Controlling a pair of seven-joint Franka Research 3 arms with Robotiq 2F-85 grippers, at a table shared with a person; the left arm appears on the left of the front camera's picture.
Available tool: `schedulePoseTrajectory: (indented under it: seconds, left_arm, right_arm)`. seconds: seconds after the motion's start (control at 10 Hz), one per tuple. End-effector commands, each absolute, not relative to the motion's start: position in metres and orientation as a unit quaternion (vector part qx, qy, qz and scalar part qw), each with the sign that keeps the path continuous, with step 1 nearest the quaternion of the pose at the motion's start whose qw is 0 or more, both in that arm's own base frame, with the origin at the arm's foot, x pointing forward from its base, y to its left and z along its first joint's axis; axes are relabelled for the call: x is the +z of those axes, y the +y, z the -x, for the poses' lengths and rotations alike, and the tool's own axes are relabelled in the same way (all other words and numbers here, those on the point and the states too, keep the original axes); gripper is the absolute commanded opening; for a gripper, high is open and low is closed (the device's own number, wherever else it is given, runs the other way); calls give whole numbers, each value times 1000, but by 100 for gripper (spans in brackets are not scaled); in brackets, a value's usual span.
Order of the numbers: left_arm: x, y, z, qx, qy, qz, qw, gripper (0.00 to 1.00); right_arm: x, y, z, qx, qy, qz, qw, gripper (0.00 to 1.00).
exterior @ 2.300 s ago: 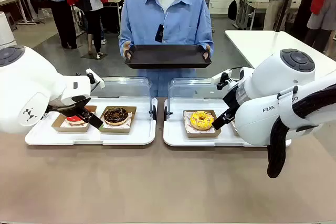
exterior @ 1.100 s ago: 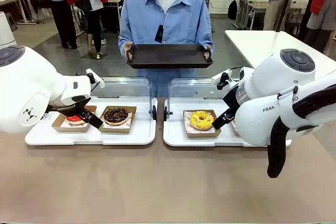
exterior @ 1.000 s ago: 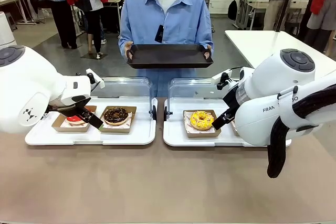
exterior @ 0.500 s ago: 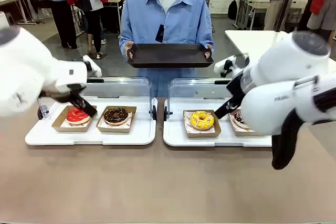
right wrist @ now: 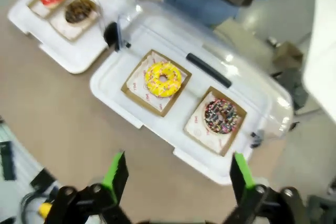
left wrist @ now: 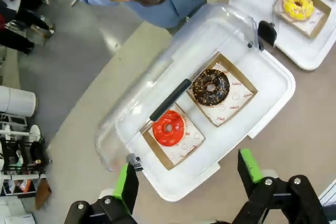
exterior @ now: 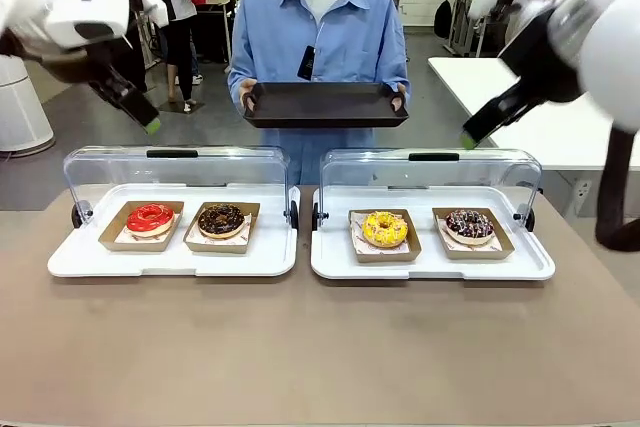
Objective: Provide the desired donut to the person.
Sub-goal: Pick up and lift the Paper togo box containing the Donut pointed at by the person.
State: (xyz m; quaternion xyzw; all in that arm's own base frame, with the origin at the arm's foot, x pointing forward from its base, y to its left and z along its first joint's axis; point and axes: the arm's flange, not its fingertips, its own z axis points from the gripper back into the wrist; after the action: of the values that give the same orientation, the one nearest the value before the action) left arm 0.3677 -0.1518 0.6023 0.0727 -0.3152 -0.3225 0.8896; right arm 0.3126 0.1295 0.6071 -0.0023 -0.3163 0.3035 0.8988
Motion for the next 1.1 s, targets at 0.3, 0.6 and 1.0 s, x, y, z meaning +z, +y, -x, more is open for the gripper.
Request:
schedulePoseTrajectory:
  seconds: [0.3, 0.6, 1.0]
  left_arm:
    - [610, -149, -365, -319, -322, -73, 889, 100]
    - [610, -149, -365, -319, -322, -73, 889, 100]
    - [591, -85, -371, -442, -305, 96, 838, 100]
  right_arm:
    - [623, 129, -307, 305, -313, 5, 900, 100]
    - [623, 129, -307, 305, -313, 5, 900, 100]
    - [595, 40, -317, 426, -377, -170, 804, 100]
